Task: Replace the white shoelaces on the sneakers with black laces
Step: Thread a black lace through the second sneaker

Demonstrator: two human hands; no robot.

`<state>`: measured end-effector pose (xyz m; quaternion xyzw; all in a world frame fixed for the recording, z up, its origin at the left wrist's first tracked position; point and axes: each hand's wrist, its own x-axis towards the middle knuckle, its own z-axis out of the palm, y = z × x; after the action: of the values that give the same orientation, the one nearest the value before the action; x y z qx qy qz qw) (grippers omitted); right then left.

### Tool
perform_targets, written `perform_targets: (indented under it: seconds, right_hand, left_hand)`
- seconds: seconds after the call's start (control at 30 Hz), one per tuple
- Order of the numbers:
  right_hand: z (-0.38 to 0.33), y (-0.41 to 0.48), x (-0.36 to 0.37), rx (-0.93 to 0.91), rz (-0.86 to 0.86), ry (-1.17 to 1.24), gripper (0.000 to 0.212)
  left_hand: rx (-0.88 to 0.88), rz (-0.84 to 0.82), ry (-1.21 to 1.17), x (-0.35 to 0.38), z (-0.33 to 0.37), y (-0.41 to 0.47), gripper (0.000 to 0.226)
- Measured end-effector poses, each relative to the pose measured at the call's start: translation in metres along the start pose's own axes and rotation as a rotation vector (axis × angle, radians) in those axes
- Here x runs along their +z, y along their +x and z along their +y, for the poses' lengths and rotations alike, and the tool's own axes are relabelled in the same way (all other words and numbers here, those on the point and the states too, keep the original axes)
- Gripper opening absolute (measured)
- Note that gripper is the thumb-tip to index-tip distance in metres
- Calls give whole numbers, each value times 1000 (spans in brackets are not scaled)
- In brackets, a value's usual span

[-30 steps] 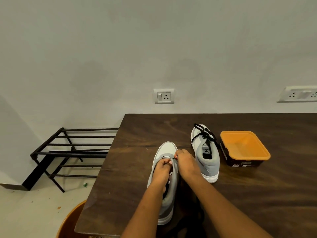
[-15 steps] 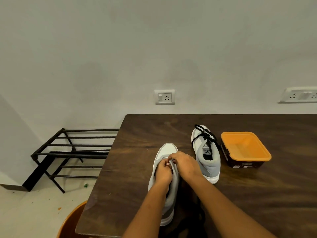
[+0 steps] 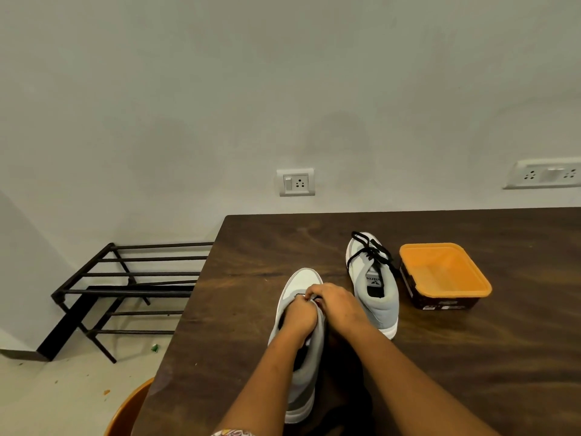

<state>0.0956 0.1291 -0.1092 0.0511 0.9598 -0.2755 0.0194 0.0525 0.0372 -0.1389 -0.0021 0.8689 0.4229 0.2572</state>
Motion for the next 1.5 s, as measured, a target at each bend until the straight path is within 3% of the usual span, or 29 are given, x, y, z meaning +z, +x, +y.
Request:
perform_targets:
  seconds: [0.17, 0.27, 0.37, 0.47, 0.73, 0.83, 0.97, 1.03, 1.1, 1.23, 1.37, 1.5]
  right_hand:
    - [2, 2, -1, 22, -25, 11, 33]
    - [1, 2, 0, 33, -23, 50, 33]
    - [1, 0, 0, 47, -6, 98, 30]
    - [3, -2, 1, 41, 1, 153, 31]
    - [9, -2, 3, 33, 52, 206, 31]
    - [10, 0, 3, 28, 32, 201, 31]
    - [10, 3, 0, 19, 10, 149, 27]
    - [9, 4, 1, 19, 27, 158, 26]
    - [8, 3, 1, 23, 29, 156, 26]
    - [9, 3, 1, 35, -13, 130, 25]
    - [11, 8, -1, 78, -60, 84, 28]
    - [8, 11, -2, 82, -57, 46, 25]
  left_hand:
    - [-177, -137, -17, -31, 27, -40, 22]
    - [-132, -125, 24, -39, 30, -52, 25]
    - [47, -23, 201, -31, 17, -45, 33]
    - [180, 118, 159, -24, 15, -47, 32]
    - [220, 236, 179, -17, 9, -41, 26]
    - [198, 362, 154, -11, 10, -45, 27]
    - [200, 534, -241, -14, 19, -50, 26]
    - [145, 533, -537, -19, 22, -49, 27]
    - [100, 519, -686, -17, 19, -52, 27]
    - [137, 404, -1104, -19, 26, -62, 30]
    - [266, 418, -1497, -78, 59, -69, 33]
    - [438, 452, -1655, -130, 77, -80, 31]
